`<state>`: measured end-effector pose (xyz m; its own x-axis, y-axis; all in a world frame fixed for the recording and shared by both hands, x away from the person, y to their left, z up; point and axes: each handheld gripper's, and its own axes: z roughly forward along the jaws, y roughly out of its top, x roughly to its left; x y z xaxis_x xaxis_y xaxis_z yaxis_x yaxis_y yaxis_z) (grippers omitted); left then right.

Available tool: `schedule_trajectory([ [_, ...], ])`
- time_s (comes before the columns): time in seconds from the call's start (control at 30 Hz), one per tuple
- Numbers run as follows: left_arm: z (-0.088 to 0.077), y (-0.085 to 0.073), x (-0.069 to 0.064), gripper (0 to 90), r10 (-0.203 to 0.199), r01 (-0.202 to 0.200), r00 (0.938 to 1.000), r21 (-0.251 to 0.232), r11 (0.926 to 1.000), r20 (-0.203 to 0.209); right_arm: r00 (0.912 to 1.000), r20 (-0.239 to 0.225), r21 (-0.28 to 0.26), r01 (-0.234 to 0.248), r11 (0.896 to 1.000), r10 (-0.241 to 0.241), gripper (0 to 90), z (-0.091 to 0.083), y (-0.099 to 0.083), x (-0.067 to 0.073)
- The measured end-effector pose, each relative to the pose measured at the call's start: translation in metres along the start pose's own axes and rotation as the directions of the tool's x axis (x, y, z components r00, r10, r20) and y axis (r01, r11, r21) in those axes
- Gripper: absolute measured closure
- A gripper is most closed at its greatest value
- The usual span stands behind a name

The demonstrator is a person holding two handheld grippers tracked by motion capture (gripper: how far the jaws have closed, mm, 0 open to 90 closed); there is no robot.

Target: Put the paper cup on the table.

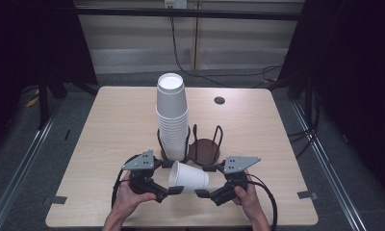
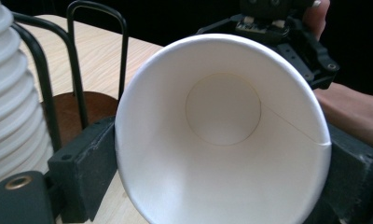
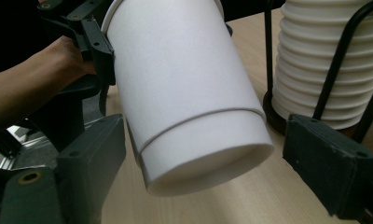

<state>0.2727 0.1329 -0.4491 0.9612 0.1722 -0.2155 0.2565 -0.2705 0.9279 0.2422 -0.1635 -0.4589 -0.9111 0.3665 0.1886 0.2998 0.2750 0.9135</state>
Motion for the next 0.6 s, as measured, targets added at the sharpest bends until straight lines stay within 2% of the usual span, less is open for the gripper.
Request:
schedule_trajectory([
  [0.13,-0.005,0.0,0.001,10.5,0.003,-0.004,0.9996,-0.001,1.0,-0.029,0.9989,0.047,-0.005,0.007,1.0,-0.007,12.8,-0.002,-0.002,0.001],
  [0.23,-0.009,0.0,0.002,10.6,-0.002,0.002,0.9991,-0.007,1.0,-0.041,0.9983,0.056,-0.019,0.013,1.0,-0.012,12.8,-0.004,-0.004,0.0],
  [0.37,-0.014,-0.001,0.003,10.5,-0.002,0.002,0.9984,0.002,1.0,-0.057,0.9926,0.118,-0.047,0.033,0.998,-0.027,12.6,-0.006,-0.006,-0.002],
  [0.43,-0.017,-0.002,0.004,10.5,0.002,-0.001,0.9971,0.011,0.9999,-0.076,0.9883,0.152,-0.074,0.028,0.997,-0.017,12.5,-0.007,-0.01,-0.002],
  [0.47,-0.018,-0.002,0.004,10.5,-0.003,0.003,0.9974,0.005,1.0,-0.072,0.9856,0.168,-0.084,0.033,0.996,-0.018,12.4,-0.007,-0.012,-0.003],
  [0.6,-0.021,-0.002,0.004,10.5,-0.006,0.007,0.9963,0.011,0.9999,-0.086,0.9706,0.241,-0.123,0.029,0.992,0.001,12.6,-0.009,-0.02,-0.003],
])
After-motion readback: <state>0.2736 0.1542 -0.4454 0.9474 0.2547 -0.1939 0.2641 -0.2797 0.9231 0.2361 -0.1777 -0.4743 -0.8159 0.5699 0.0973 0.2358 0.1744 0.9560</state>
